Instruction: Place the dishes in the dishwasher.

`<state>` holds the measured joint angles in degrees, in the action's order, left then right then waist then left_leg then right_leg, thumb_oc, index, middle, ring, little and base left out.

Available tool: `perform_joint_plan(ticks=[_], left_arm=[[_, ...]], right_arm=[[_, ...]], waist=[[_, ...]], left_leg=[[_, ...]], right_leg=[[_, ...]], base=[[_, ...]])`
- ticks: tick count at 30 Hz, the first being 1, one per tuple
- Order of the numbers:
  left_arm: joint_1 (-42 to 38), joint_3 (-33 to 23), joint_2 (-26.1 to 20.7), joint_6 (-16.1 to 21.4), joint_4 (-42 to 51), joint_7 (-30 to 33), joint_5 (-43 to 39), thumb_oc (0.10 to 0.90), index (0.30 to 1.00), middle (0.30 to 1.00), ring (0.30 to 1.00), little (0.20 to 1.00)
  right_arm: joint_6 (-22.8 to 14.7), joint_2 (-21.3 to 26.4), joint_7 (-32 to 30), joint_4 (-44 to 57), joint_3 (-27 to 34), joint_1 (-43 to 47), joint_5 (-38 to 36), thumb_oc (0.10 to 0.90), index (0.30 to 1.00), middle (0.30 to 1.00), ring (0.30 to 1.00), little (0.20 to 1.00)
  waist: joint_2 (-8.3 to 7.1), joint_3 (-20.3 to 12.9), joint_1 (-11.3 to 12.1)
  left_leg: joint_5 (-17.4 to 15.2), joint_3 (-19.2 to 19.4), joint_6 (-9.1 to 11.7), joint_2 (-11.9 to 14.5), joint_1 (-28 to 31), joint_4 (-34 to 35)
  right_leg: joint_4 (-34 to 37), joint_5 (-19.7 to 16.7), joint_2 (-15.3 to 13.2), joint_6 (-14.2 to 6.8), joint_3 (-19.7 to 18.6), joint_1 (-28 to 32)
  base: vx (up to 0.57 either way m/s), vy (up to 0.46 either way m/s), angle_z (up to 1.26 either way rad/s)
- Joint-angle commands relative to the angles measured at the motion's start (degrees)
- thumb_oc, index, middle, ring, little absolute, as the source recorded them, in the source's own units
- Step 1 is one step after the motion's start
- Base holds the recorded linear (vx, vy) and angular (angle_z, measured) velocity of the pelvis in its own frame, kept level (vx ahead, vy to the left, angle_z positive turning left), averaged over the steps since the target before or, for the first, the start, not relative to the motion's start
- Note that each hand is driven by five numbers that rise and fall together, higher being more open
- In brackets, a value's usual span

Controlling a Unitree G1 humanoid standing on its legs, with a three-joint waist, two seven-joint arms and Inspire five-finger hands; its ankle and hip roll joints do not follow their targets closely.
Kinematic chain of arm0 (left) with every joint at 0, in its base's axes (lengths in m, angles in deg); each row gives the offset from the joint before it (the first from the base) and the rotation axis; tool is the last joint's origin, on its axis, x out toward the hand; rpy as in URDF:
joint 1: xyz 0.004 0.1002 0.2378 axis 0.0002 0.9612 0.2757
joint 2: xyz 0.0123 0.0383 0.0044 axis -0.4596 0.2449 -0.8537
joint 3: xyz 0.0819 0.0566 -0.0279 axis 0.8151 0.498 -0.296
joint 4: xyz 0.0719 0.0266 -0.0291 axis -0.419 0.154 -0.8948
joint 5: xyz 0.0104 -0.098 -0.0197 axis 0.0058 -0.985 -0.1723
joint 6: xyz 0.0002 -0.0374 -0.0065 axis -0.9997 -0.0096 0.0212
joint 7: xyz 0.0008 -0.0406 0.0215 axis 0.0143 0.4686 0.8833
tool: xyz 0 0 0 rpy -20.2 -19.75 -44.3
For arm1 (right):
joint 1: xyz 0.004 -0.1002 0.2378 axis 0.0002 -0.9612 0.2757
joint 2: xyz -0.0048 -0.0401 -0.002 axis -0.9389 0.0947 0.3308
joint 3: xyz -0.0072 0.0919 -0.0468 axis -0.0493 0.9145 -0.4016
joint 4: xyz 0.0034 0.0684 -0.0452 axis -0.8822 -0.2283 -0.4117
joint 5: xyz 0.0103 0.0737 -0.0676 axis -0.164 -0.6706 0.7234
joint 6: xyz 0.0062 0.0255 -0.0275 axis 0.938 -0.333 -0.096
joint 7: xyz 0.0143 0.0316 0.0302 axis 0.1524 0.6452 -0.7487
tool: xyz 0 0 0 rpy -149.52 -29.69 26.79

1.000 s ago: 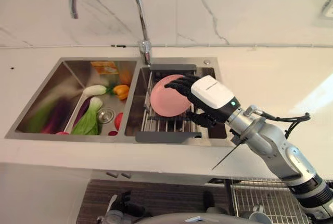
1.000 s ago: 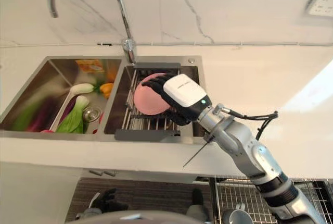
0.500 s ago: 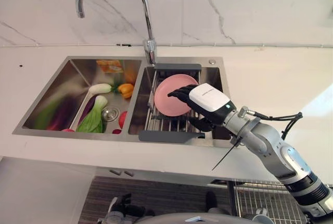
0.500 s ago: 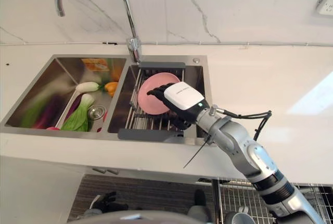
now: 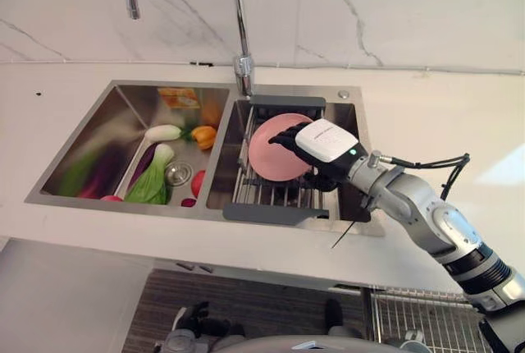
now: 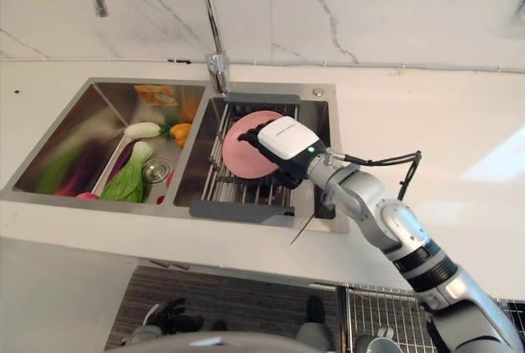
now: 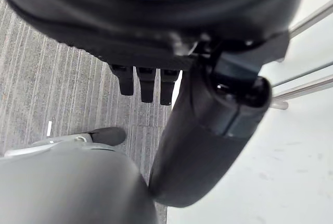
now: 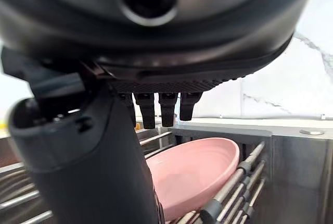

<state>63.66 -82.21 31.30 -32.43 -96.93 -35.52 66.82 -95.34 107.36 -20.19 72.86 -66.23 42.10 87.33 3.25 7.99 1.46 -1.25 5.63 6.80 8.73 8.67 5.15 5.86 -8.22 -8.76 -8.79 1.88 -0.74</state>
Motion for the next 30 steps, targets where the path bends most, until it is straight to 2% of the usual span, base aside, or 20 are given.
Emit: perform_joint_plan(ticks=[1, 11, 16, 24, 26, 30], left_arm=[[0.2, 2.2, -2.4, -0.9, -5.3, -1.0, -1.3, 0.8, 0.9, 0.9, 0.9, 0.9], [0.5, 2.3, -2.2, -1.0, -4.7, -2.1, -2.9, 0.8, 0.9, 0.9, 0.9, 0.9], [0.5, 2.7, -2.1, -1.0, -4.3, -2.0, -3.4, 0.8, 0.9, 0.9, 0.9, 0.9], [0.1, 3.4, -1.8, -0.9, -4.2, -0.9, -4.9, 0.8, 0.9, 0.9, 0.9, 0.9], [0.2, 3.6, -1.8, -1.0, -4.2, -0.9, -4.9, 0.8, 0.9, 0.9, 0.9, 0.9], [0.3, 3.7, -1.6, -1.0, -4.0, -0.8, -5.1, 0.8, 0.9, 0.9, 0.9, 0.9]], right_arm=[[-0.8, -1.6, -1.9, 4.2, 1.2, 8.2, -0.9, 0.8, 0.9, 0.9, 0.9, 0.9], [-0.4, -0.5, -0.3, 2.1, 0.8, 9.4, -1.9, 0.8, 0.9, 0.9, 0.9, 0.9], [-0.5, -1.7, -1.3, 1.6, 0.6, 9.9, -0.8, 0.8, 0.9, 0.9, 0.9, 0.9], [1.0, -5.4, -4.7, -6.0, -4.2, 15.1, 5.2, 0.8, 0.9, 0.9, 0.9, 0.9], [1.3, -6.1, -4.4, -7.2, -4.9, 15.4, 4.8, 0.8, 0.9, 0.9, 0.9, 0.9], [1.4, -7.3, -5.1, -6.9, -5.1, 15.2, 6.5, 0.8, 0.9, 0.9, 0.9, 0.9]], waist=[[-6.18, -1.0, 0.7], [-6.18, 0.0, 1.2], [-6.05, 0.2, 1.5], [-6.16, 0.7, 2.9], [-6.19, 0.8, 3.2], [-6.36, 0.9, 3.6]], left_leg=[[0.6, -2.7, 1.9, 1.0, -2.6, -0.2], [0.8, -3.3, 2.0, 1.2, -2.6, -0.2], [0.8, -3.5, 2.0, 1.1, -2.8, -0.2], [0.7, -3.9, 1.8, 0.9, -2.9, -0.2], [0.7, -4.1, 1.8, 0.9, -3.0, -0.2], [0.8, -4.6, 1.7, 0.8, -3.3, -0.2]], right_leg=[[-1.4, 4.2, -7.4, -3.6, 4.3, 6.5], [-1.4, 4.4, -7.4, -3.6, 4.8, 7.0], [-1.4, 4.4, -7.5, -3.7, 5.0, 7.0], [-1.5, 4.5, -7.9, -3.8, 5.4, 7.4], [-1.6, 4.5, -7.9, -3.7, 5.5, 7.4], [-1.6, 4.5, -8.0, -3.7, 5.8, 7.4]], base=[[0.0, 0.0, 0.0], [0.0, 0.001, 0.05], [0.0, 0.0, 0.0], [0.0, 0.001, 0.0], [-0.01, 0.002, 0.02], [-0.01, 0.003, 0.04]])
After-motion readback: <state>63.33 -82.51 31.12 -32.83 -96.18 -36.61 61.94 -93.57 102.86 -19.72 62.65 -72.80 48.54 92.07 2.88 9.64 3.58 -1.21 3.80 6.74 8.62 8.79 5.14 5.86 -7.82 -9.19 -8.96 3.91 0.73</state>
